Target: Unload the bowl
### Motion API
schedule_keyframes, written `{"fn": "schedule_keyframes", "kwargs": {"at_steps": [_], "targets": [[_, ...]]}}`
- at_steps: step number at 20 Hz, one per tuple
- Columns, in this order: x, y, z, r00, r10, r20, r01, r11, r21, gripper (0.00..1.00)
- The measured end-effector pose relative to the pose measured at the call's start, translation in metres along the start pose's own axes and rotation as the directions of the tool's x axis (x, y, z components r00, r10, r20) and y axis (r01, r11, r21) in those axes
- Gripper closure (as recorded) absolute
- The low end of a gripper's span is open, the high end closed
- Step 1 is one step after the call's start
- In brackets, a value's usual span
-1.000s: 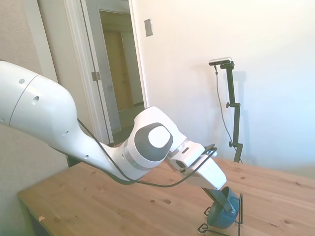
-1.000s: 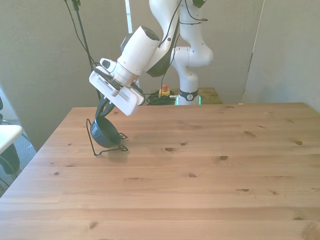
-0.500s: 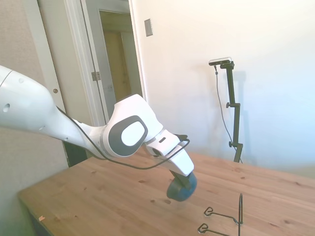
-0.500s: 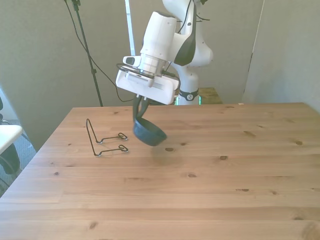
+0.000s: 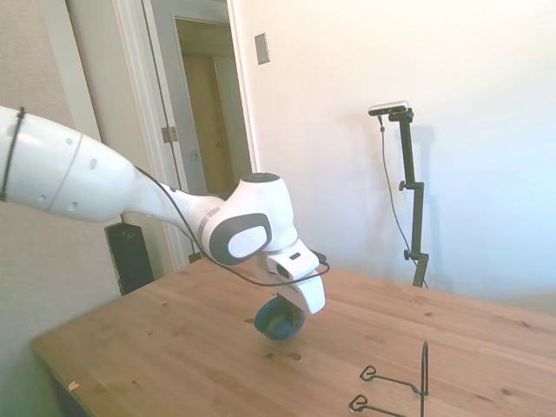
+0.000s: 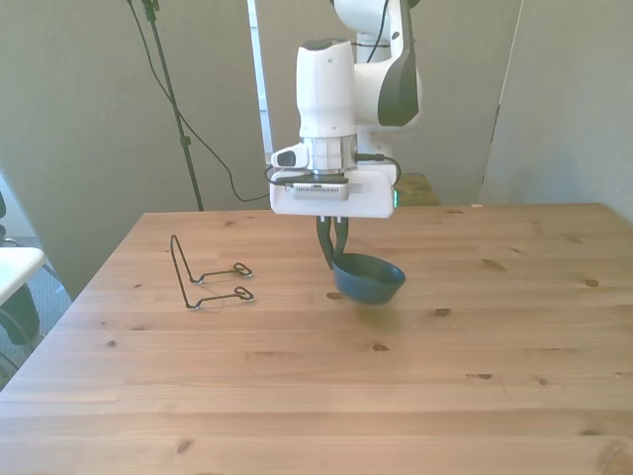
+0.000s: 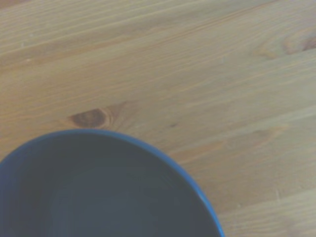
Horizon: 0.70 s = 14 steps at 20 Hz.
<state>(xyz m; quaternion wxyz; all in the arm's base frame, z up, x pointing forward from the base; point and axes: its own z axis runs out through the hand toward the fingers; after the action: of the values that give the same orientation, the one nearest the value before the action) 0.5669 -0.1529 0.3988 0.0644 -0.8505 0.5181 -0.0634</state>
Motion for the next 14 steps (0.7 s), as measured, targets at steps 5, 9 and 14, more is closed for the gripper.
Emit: {"fn": "schedule_keyframes", "kwargs": {"at_steps": [5, 9, 14], "targets": [[0.017, -0.021, 0.025, 0.999, 0.008, 0.044, -0.006, 0.999, -0.040, 0.00], [0.023, -0.021, 0.028, 0.999, 0.013, 0.044, -0.011, 0.999, -0.045, 0.00], [0.027, -0.017, 0.028, 0.999, 0.005, 0.042, -0.003, 0.999, -0.048, 0.00]]}}
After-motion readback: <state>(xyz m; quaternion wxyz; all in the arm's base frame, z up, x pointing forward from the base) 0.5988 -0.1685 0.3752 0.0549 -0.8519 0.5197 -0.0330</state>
